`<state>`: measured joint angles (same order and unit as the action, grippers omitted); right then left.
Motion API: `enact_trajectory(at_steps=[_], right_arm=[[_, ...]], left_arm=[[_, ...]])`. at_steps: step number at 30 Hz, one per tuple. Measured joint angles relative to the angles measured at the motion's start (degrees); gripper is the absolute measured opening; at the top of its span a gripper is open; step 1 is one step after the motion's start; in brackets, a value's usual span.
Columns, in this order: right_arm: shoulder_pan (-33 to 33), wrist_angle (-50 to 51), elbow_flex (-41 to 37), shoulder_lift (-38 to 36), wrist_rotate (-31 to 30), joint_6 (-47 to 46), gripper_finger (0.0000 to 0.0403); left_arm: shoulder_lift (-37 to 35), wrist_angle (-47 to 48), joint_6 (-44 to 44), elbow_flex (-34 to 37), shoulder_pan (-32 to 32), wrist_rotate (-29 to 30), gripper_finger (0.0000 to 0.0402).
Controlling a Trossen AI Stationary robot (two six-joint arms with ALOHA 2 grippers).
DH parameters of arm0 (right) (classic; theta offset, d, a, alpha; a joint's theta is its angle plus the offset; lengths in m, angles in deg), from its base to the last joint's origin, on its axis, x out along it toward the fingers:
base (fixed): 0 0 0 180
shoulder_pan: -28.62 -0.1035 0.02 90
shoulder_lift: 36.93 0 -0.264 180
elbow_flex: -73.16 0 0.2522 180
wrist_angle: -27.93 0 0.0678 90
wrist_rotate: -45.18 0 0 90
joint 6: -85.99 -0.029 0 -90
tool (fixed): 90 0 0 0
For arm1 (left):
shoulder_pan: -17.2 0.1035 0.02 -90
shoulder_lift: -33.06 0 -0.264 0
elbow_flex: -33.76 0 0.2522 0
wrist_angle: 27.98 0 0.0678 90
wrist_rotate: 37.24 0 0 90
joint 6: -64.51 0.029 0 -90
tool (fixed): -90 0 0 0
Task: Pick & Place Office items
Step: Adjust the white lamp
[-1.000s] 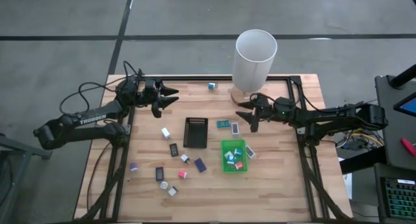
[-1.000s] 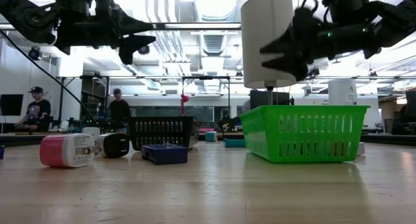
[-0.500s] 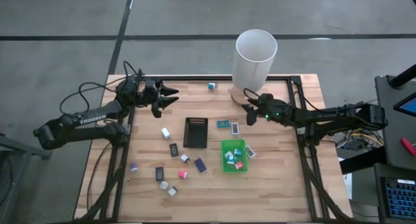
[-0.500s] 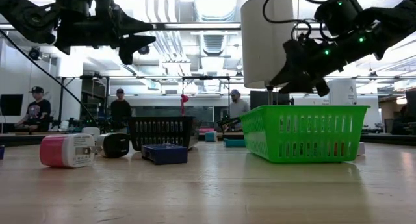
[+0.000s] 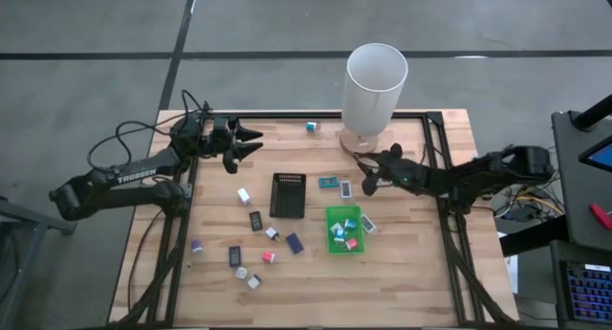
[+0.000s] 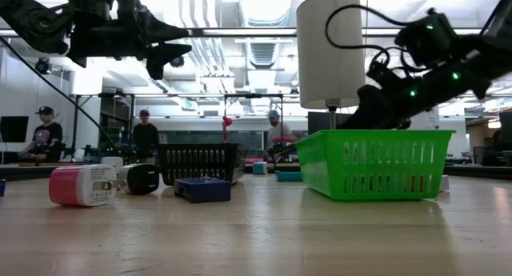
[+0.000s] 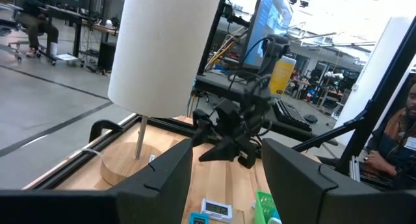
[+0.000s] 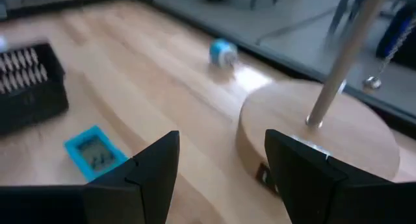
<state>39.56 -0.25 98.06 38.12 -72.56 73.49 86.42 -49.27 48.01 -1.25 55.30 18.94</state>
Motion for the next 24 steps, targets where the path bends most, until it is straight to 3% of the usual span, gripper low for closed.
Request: enact_trajectory(at_steps=[5, 10, 15, 20, 24], right_arm=[[-3.00, -17.64, -4.46, 10.66, -10.65, -1.23, 0.0224], [-4.70, -29.06, -2.52, 20.14, -20.03, 2.74, 0.0224], [-4.68, -28.01, 3.66, 26.14, -28.25, 10.89, 0.0224], [-4.51, -27.96, 8.36, 30.64, -35.76, 8.47, 0.0224], [-2.72, -27.31, 10.78, 33.29, -36.63, 6.20, 0.0224]], left_arm=[[0.00, 0.02, 0.00, 0.00, -0.02, 0.00, 0.0191], [0.00, 0.04, 0.00, 0.00, -0.02, 0.00, 0.0191], [0.00, 0.04, 0.00, 0.00, -0.02, 0.00, 0.0191], [0.00, 0.06, 0.00, 0.00, -0.02, 0.02, 0.0190], [0.00, 0.18, 0.00, 0.00, -0.02, 0.02, 0.0190]])
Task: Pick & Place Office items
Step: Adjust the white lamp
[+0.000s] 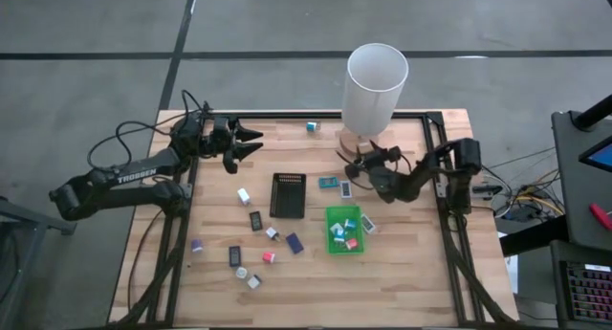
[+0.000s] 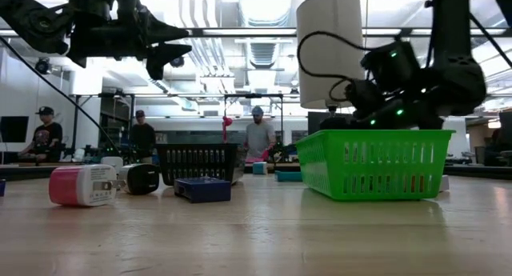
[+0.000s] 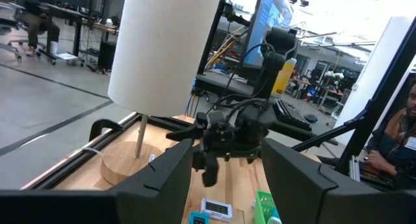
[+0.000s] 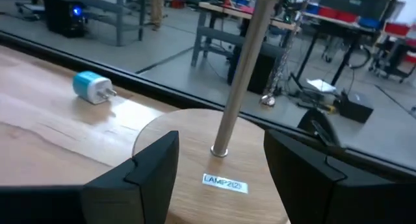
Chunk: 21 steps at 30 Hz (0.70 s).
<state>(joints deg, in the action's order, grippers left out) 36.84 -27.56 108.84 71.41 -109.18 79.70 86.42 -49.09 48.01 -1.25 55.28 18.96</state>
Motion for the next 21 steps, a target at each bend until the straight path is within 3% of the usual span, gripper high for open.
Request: enact_trajectory(at_steps=[8, 17, 21], right_arm=[[4.43, 0.10, 3.75, 4.11, 4.63, -6.37, 0.0223], [7.74, -0.01, 6.49, 3.38, 4.56, -6.83, 0.0204], [9.45, 0.14, 7.44, 3.42, 7.70, -6.88, 0.0193]], left_arm=[[-0.01, 0.12, 0.00, 0.00, 0.00, -0.01, 0.0190], [-0.02, 0.19, 0.00, 0.00, 0.00, 0.00, 0.0190], [-0.02, 0.19, 0.00, 0.00, 0.04, 0.00, 0.0190]])
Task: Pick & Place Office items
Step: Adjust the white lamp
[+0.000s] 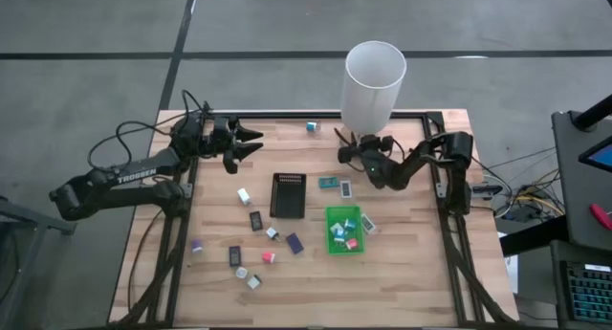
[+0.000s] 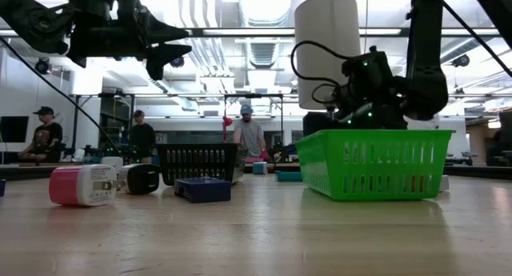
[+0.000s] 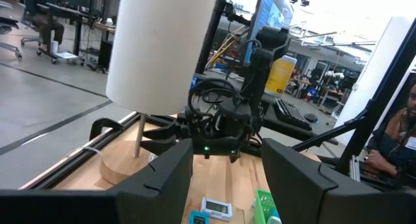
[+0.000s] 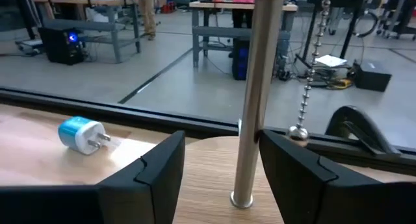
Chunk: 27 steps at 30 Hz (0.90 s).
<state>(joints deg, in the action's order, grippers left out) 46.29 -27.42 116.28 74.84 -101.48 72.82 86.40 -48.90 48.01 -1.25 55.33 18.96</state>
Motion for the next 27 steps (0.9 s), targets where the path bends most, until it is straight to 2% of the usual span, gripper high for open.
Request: enact_trajectory(at_steps=[11, 19, 23, 27], right_arm=[[3.65, 13.44, 2.48, 0.15, 3.39, -10.93, 0.0173], [4.72, 14.35, 2.66, 0.22, 3.96, -13.04, 0.0149], [5.76, 14.48, 2.78, 0.22, 8.04, -13.04, 0.0123], [5.90, 14.92, 2.78, 0.22, 8.74, -12.99, 0.0092]], left_arm=[[0.02, 0.02, 0.00, 0.00, -0.02, -0.02, 0.0190], [0.00, 0.02, 0.00, 0.00, -0.02, -0.01, 0.0190], [0.00, 0.02, 0.00, 0.00, -0.02, -0.02, 0.0190], [0.02, 0.02, 0.00, 0.00, -0.02, -0.01, 0.0190]])
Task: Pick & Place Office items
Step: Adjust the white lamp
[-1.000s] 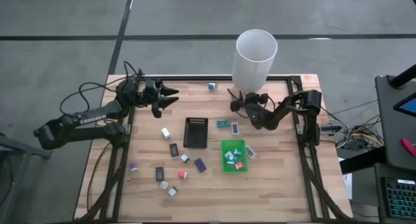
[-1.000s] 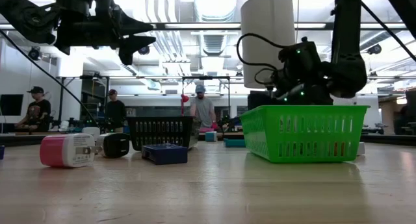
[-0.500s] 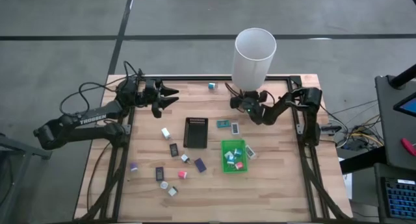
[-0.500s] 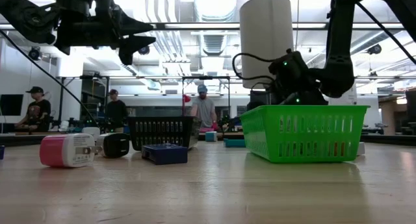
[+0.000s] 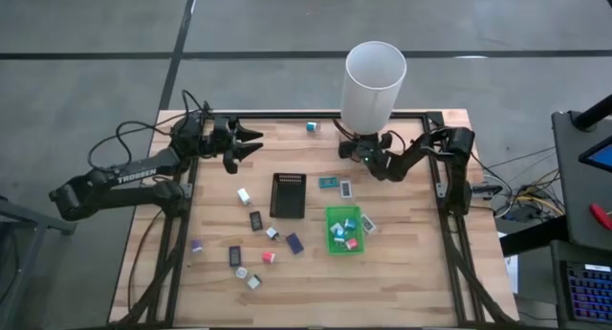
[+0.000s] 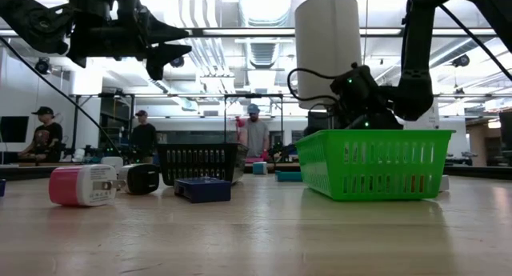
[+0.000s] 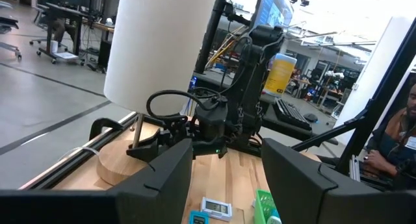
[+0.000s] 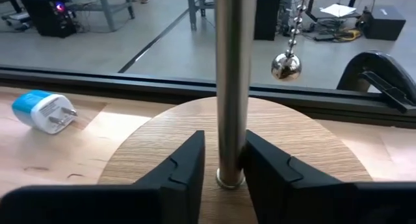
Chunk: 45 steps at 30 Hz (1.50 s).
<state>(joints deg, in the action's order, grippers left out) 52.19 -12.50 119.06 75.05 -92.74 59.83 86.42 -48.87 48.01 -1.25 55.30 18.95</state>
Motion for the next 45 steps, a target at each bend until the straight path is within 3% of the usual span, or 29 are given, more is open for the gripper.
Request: enact_trajectory(at_steps=[9, 30, 39, 45], right_arm=[[0.16, 0.50, -0.07, 0.00, -0.40, -0.08, 0.0039], [-0.26, 3.62, -0.39, -1.41, -2.44, -0.15, 0.0040], [-0.31, 14.27, -0.54, -6.69, -4.07, -2.97, 0.0039], [-0.46, 15.06, -1.06, -8.31, -6.00, -3.67, 0.0039]], left_arm=[[-0.02, 0.00, 0.00, 0.00, -0.04, -0.01, 0.0190], [-0.02, 0.00, 0.00, 0.00, -0.02, 0.01, 0.0191], [0.00, 0.00, 0.00, 0.00, -0.02, -0.01, 0.0191], [-0.02, 0.00, 0.00, 0.00, -0.02, -0.01, 0.0191]])
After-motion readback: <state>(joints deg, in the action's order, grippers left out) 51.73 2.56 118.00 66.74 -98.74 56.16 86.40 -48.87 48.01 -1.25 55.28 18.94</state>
